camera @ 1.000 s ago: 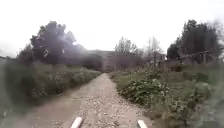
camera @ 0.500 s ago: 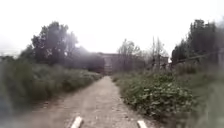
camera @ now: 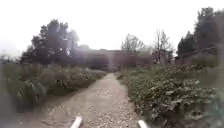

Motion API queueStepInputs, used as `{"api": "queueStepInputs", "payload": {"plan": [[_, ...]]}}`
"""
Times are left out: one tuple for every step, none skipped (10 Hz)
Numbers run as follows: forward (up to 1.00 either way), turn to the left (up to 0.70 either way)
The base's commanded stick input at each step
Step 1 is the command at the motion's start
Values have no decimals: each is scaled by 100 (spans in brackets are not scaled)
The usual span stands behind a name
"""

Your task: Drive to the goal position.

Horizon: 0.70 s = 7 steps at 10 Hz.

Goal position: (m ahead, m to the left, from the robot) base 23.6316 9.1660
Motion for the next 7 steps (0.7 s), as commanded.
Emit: {"api": "queueStepInputs", "payload": {"plan": [[100,-16],[100,-37],[100,-40],[100,-40],[100,-9],[100,0],[100,0]]}}
